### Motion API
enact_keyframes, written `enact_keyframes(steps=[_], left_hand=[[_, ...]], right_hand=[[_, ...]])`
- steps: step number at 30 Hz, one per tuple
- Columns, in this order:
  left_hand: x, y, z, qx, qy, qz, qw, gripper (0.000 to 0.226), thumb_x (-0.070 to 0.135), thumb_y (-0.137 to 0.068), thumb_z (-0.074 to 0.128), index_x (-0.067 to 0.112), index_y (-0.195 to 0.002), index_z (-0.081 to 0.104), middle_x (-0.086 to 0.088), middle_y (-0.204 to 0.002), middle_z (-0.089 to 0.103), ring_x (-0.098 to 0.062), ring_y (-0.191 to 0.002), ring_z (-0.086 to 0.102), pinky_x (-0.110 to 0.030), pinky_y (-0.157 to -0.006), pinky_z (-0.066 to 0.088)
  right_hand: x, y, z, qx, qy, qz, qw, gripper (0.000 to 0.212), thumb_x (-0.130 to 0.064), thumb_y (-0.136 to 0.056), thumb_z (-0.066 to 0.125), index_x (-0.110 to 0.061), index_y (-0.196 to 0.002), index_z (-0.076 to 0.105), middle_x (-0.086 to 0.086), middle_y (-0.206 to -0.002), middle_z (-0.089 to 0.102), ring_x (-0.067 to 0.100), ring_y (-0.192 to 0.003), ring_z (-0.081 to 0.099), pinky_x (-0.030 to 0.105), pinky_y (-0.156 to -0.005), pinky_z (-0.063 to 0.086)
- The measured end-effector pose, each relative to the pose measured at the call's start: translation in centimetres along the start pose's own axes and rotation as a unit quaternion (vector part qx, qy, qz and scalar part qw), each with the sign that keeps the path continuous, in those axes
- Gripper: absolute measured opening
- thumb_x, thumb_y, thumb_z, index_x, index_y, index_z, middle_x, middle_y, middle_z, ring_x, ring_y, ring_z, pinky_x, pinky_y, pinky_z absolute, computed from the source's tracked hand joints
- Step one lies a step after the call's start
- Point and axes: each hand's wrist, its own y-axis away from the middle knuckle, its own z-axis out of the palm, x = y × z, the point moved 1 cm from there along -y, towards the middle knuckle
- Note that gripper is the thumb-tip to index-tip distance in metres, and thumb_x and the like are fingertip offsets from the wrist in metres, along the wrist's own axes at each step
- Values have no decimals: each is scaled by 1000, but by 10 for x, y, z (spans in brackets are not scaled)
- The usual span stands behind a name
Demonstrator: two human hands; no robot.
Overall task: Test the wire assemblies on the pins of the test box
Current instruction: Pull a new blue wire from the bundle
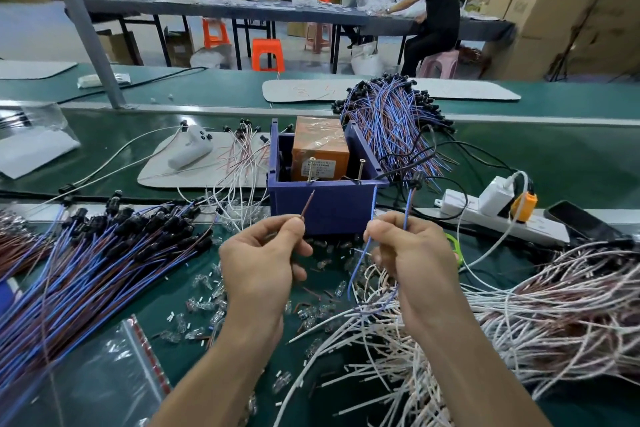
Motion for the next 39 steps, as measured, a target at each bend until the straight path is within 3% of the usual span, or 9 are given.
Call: enact_keyframes(steps=[4, 8, 11, 20, 28, 35, 39], left_hand=[[4, -15, 1, 15, -118, 77, 990, 19, 18, -89, 79, 24, -70, 78, -1, -56, 71, -9, -41, 59, -22, -43, 44], [14, -26, 4, 8, -229, 165, 959, 23, 23, -85, 79, 34, -65, 75, 15, -54, 68, -1, -41, 58, -11, -42, 41], [19, -32, 6, 22, -262, 187, 947, 27, 23, -84, 79, 36, -62, 71, 21, -53, 66, 0, -44, 61, -9, -43, 41], [16, -38, 9, 82, -228, 170, 955, 23, 21, -84, 76, 28, -62, 72, 14, -51, 66, -4, -38, 58, -15, -38, 43], [16, -40, 13, 75, -251, 193, 945, 27, 20, -83, 76, 32, -59, 69, 20, -51, 64, -1, -43, 59, -9, -44, 42], [16, -39, 14, 56, -246, 196, 948, 28, 20, -83, 77, 34, -61, 69, 17, -53, 66, -3, -44, 59, -12, -44, 44], [15, -37, 15, 52, -241, 195, 949, 27, 20, -83, 77, 34, -62, 70, 15, -54, 66, -6, -45, 59, -21, -48, 49]], right_hand=[[-7, -10, 0, -18, 51, -6, 999, 41, 3, -90, 63, -18, -54, 63, -9, -46, 32, 5, -41, 22, 14, -40, 19], [-7, -22, 0, -18, 55, 4, 998, 38, 3, -90, 62, -16, -58, 58, -10, -46, 31, 5, -41, 21, 14, -39, 19], [-4, -27, 2, -10, 54, 14, 998, 36, 2, -91, 62, -15, -59, 58, -10, -45, 30, 4, -39, 21, 15, -39, 18], [-1, -38, 0, 36, 49, 48, 997, 33, -1, -93, 63, -13, -62, 60, -8, -45, 28, 8, -40, 18, 19, -39, 18], [-1, -41, -1, 49, 76, 51, 995, 32, -5, -93, 65, -14, -62, 62, -10, -43, 30, 8, -39, 20, 19, -40, 21], [-1, -40, -4, 47, 75, 49, 995, 31, -4, -92, 65, -14, -62, 62, -12, -42, 32, 6, -38, 21, 15, -38, 22], [0, -41, -4, 53, 80, 49, 994, 33, -3, -90, 66, -14, -59, 63, -14, -41, 34, 3, -36, 25, 22, -47, 24]])
